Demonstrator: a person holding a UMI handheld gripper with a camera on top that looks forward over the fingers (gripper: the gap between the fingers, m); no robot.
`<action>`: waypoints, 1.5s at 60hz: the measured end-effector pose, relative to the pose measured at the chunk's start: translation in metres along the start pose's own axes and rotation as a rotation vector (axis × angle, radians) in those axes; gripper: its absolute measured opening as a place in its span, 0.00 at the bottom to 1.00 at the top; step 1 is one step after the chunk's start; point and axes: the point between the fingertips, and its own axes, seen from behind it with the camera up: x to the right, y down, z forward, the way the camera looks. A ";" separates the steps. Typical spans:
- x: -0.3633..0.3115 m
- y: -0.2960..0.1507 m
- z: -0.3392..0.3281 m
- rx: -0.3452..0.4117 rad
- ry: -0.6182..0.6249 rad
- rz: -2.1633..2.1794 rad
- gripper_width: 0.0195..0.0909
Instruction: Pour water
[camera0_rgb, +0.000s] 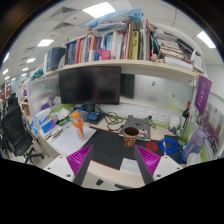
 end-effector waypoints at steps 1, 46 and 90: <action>-0.001 0.000 0.002 -0.002 -0.002 -0.003 0.93; -0.200 0.021 0.260 -0.003 0.083 0.043 0.93; -0.192 -0.022 0.352 0.239 0.319 0.020 0.36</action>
